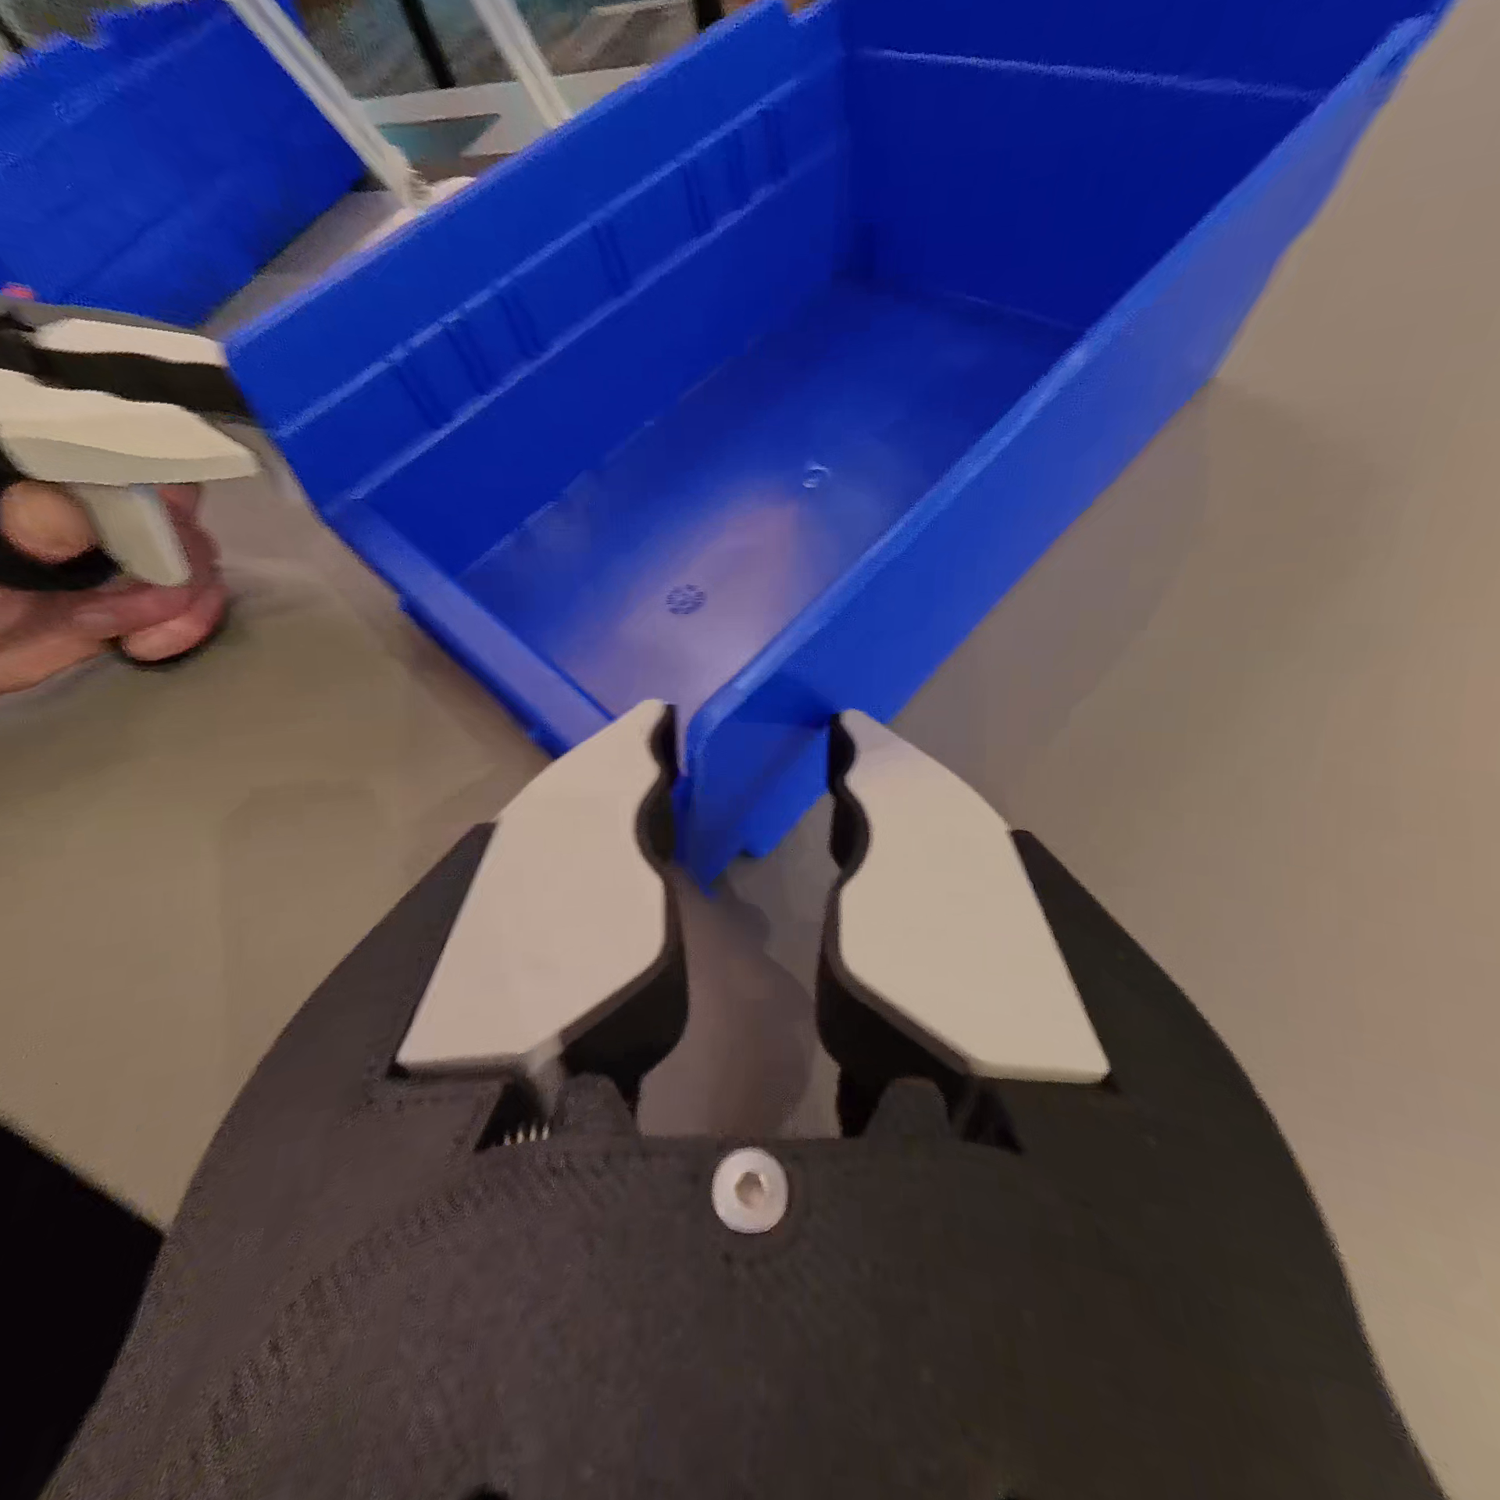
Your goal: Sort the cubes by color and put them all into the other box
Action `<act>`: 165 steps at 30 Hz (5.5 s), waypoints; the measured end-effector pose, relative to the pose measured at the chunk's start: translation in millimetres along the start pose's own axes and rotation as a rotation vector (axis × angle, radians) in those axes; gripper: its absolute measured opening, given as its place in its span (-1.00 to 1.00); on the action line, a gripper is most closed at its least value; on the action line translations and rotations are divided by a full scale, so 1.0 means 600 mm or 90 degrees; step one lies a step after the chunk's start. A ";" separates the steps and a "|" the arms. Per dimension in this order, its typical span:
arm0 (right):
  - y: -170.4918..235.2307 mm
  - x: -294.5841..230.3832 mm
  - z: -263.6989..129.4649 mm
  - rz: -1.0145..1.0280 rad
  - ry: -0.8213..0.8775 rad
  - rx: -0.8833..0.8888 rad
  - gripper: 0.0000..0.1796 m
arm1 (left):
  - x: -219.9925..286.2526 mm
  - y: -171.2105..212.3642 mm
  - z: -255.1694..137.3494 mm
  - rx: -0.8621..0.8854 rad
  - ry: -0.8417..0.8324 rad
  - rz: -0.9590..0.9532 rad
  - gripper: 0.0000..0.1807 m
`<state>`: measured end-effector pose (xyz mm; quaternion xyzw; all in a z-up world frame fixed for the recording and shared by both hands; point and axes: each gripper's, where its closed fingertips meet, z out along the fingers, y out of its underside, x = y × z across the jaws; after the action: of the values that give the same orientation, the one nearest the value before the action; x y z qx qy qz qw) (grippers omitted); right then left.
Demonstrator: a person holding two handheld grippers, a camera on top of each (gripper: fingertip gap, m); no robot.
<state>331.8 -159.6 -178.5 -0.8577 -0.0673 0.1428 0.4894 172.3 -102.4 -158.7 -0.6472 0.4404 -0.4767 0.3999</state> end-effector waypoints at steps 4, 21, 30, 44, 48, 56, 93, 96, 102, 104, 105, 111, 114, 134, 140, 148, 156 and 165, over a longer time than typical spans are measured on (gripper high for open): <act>-0.007 0.037 0.003 -0.026 0.047 -0.016 -0.75 | 0.005 0.001 0.015 -0.009 -0.007 0.003 -0.77; -0.085 0.212 0.082 -0.097 0.097 -0.078 -0.90 | -0.048 -0.043 0.137 -0.006 -0.029 -0.050 -0.84; -0.123 0.256 0.134 -0.093 0.097 -0.077 -0.91 | -0.109 -0.069 0.170 0.027 -0.069 -0.086 -0.84; -0.160 0.293 0.189 -0.096 0.094 -0.082 -0.92 | -0.171 -0.092 0.195 0.044 -0.093 -0.112 -0.84; -0.162 0.293 0.191 -0.090 0.091 -0.074 -0.91 | -0.174 -0.093 0.195 0.046 -0.094 -0.113 -0.84; -0.176 0.296 0.149 -0.077 0.129 -0.029 -0.41 | -0.173 -0.109 0.157 0.072 -0.113 -0.088 -0.68; -0.170 -0.381 0.363 -0.371 -0.249 0.082 -0.54 | -0.233 -0.023 -0.291 0.046 -0.376 0.161 -0.71; -0.160 -0.376 0.366 -0.365 -0.253 0.074 -0.54 | -0.236 -0.015 -0.284 0.033 -0.369 0.148 -0.69; -0.155 -0.350 0.375 -0.377 -0.217 0.061 -0.51 | -0.242 -0.017 -0.288 0.033 -0.377 0.155 -0.66; -0.156 -0.336 0.378 -0.396 -0.184 0.056 -0.48 | -0.248 -0.011 -0.287 0.017 -0.391 0.156 -0.63; -0.157 -0.329 0.381 -0.405 -0.167 0.054 -0.47 | -0.250 -0.009 -0.286 0.012 -0.394 0.159 -0.63; -0.167 -0.301 0.388 -0.418 -0.092 0.057 -0.42 | -0.262 -0.009 -0.290 -0.002 -0.440 0.170 -0.46; -0.168 -0.293 0.390 -0.434 -0.067 0.054 -0.36 | -0.269 -0.007 -0.294 -0.005 -0.450 0.161 -0.39; -0.162 -0.298 0.388 -0.468 -0.075 0.054 -0.44 | -0.275 -0.004 -0.296 -0.023 -0.465 0.162 -0.62; -0.161 -0.309 0.381 -0.487 -0.091 0.065 -0.72 | -0.264 -0.006 -0.293 -0.029 -0.450 0.191 -0.93; -0.156 -0.311 0.379 -0.485 -0.104 0.063 -0.66 | -0.247 -0.016 -0.295 -0.018 -0.423 0.203 -0.95; -0.150 -0.318 0.380 -0.486 -0.123 0.060 -0.64 | -0.237 -0.033 -0.308 -0.016 -0.442 0.267 -0.85; -0.146 -0.324 0.380 -0.488 -0.135 0.060 -0.63 | -0.243 -0.084 -0.364 0.021 -0.503 0.320 -0.76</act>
<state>78.2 22.8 -177.8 -0.7275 -0.4260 0.0405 0.5363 -52.9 29.8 -101.1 -0.6460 0.3899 -0.0890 0.6502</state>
